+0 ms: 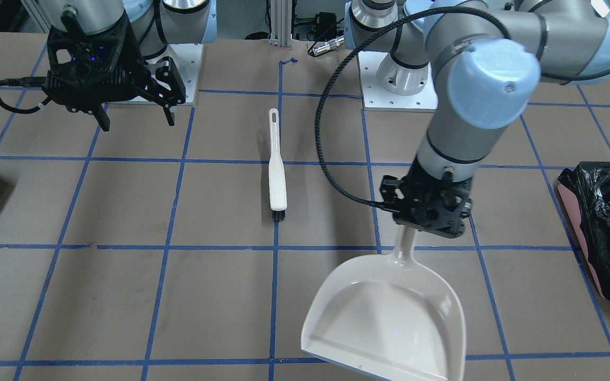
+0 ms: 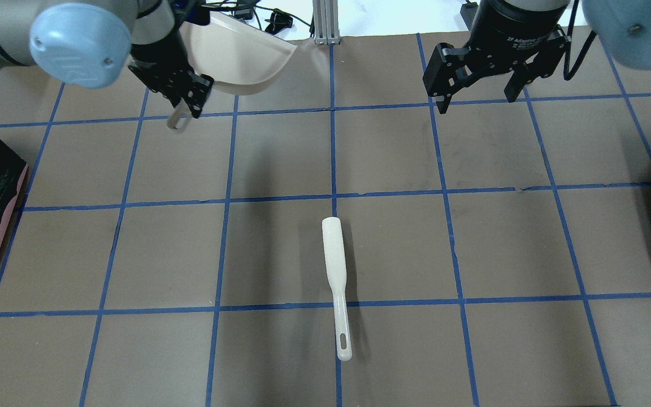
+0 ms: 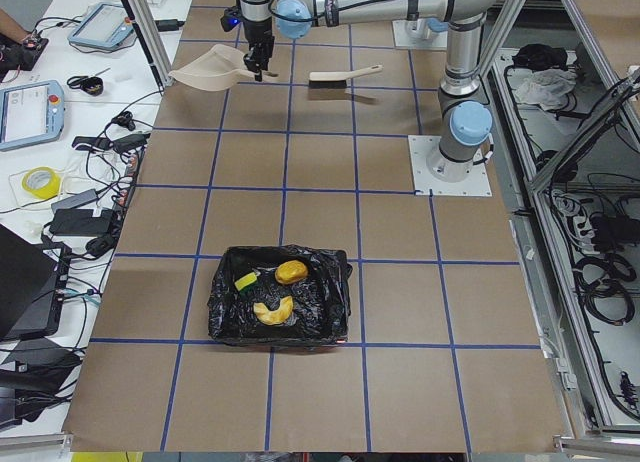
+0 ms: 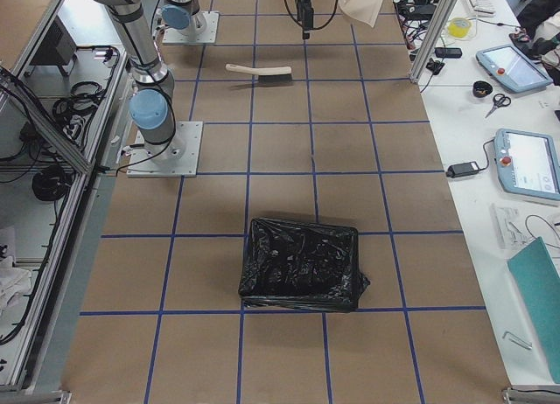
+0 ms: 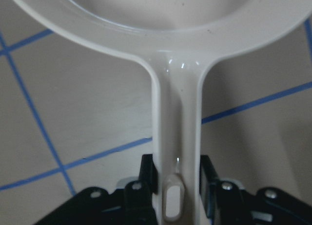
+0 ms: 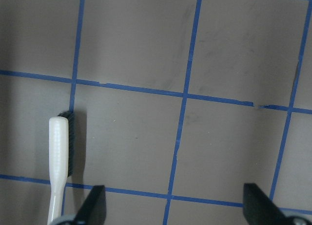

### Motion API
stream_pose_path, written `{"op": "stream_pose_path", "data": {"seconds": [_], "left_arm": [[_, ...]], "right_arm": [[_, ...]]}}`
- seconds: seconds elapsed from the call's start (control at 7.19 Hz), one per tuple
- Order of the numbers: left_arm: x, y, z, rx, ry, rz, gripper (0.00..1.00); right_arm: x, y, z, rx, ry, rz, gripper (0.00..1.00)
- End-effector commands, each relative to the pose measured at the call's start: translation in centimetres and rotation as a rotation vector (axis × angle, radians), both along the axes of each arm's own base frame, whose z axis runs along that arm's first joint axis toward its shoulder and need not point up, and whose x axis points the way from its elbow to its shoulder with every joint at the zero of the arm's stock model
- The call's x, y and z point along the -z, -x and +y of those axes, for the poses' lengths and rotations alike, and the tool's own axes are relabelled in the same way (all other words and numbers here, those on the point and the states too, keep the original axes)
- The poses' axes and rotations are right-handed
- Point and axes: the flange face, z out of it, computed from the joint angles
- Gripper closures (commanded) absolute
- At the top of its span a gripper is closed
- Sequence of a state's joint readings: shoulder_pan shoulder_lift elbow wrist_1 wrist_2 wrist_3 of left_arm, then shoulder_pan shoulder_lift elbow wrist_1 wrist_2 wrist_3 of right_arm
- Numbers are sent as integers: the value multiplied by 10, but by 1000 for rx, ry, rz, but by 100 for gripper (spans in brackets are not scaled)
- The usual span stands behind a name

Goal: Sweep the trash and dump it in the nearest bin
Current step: 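Lower the dustpan onto the table beside the brush with the left gripper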

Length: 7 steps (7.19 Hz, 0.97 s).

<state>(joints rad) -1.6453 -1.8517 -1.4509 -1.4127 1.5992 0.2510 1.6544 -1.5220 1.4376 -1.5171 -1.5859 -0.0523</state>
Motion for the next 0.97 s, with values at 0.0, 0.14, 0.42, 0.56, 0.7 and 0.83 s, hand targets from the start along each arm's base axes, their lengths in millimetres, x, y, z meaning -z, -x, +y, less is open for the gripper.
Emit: {"op": "stream_pose_path", "data": {"seconds": [0.0,0.14,0.42,0.56,0.7,0.83], "left_arm": [[34,59,19,-120,-107,124,100],[49,67,22,-120,-170,133,100],[79,101,31,-87,-235,121,100],[88,125,37,-55,-240,119,100],[100,141,41,-43,-250,103,100],[110,151,44,-69,-265,96,100]], "right_arm": [[25,7,-20,5,-31,75,0],[21,9,-18,4,-23,94,0],[30,8,-19,4,-44,95,0],[41,7,-17,11,-61,90,0],[47,0,-13,65,-76,93,0],[53,-11,-13,73,-88,90,0]]}}
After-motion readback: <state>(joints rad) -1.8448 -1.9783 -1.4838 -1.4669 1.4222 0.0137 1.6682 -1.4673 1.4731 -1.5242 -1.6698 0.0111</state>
